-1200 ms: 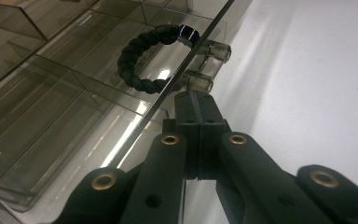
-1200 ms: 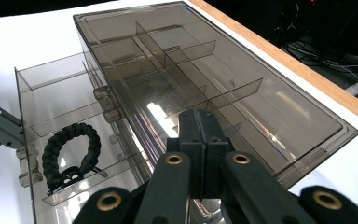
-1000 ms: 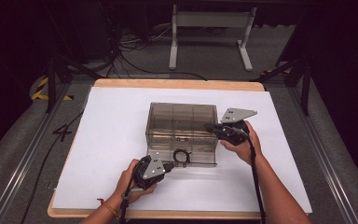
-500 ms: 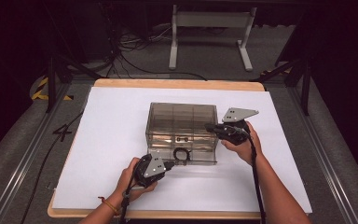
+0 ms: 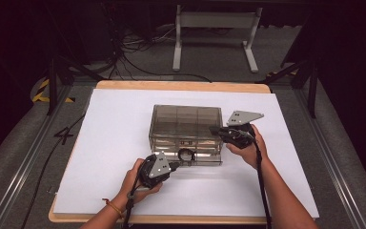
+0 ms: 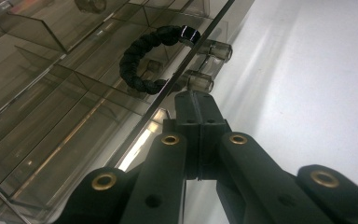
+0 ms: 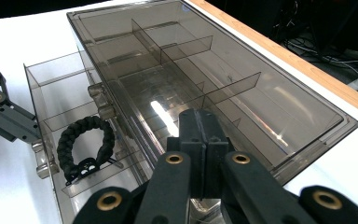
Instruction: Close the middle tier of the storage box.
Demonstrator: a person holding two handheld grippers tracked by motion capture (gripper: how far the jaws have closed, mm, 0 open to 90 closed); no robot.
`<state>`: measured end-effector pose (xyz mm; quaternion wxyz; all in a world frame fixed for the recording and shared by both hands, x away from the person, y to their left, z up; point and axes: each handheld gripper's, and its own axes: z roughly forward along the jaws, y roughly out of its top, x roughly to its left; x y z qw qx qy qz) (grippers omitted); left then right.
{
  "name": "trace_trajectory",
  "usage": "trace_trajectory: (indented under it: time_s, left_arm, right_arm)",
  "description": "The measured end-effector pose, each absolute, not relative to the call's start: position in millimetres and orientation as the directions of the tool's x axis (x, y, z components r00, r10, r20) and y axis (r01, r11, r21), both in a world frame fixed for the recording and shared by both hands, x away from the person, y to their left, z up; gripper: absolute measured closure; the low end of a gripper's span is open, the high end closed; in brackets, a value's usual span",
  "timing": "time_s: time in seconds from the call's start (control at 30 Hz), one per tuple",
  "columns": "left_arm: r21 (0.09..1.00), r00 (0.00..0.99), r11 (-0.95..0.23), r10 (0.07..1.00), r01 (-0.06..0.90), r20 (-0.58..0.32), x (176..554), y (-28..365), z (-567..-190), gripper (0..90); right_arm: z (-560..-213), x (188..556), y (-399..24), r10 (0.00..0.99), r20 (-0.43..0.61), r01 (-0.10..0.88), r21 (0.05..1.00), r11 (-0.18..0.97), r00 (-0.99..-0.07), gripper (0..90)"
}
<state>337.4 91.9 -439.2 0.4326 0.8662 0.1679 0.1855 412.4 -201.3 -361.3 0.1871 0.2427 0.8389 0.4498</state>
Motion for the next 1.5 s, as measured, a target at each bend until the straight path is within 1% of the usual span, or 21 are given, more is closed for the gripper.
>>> trace_trajectory:
  time_s: [1.5]
  left_arm:
    - [0.817, 0.859, -0.559, 0.48, 0.142, 0.178, 357.7, 89.2, -436.7, 89.9]
  right_arm:
    - [-361.0, 411.3, -200.4, 0.579, -0.098, 0.242, 0.842, 0.481, -0.809, 90.0]
